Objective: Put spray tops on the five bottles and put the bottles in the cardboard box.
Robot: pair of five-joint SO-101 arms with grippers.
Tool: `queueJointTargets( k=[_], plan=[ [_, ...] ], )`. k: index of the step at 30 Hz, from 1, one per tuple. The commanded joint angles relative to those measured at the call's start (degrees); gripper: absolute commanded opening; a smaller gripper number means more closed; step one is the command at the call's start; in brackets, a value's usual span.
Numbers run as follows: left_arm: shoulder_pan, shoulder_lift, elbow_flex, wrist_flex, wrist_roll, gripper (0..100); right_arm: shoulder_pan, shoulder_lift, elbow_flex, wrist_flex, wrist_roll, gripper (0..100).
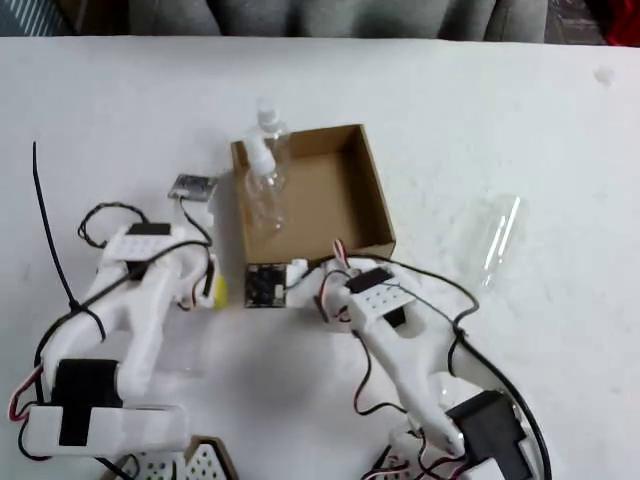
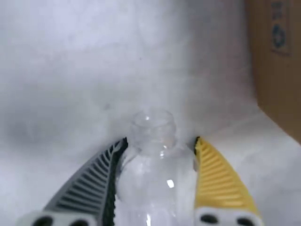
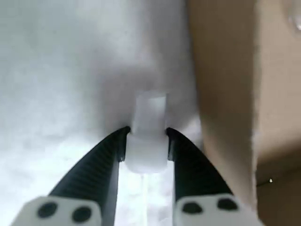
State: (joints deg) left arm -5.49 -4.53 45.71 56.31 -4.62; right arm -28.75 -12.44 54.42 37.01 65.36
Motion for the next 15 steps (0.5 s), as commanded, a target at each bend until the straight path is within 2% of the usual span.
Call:
queueJointTargets(
  k=[1,5,9,12,15],
  plan=[
    [-1.4,-2.2,-0.8,-0.7,-0.9,2,0.3,-2.6,-3.3,6.1,-1.3,1.5],
    [-1.4,-2.3,-0.8,-0.7,-0.9,2,0.4,-10.0,-7.6,17.6,-11.3,1.6],
    [-1.4,-2.7,-0.8,-0.7,-0.5,2,0.4,-18.2,-11.4,26.2,-28.0,1.6],
    [-1.4,-3.7,-1.5,-0.5,-0.4,2,0.6,-24.2,-13.1,28.4,-40.2,1.6],
    [-1.5,-8.0,-1.7,-0.3,-0.4,2,0.6,-30.3,-13.3,28.3,-47.1,1.6]
  ],
)
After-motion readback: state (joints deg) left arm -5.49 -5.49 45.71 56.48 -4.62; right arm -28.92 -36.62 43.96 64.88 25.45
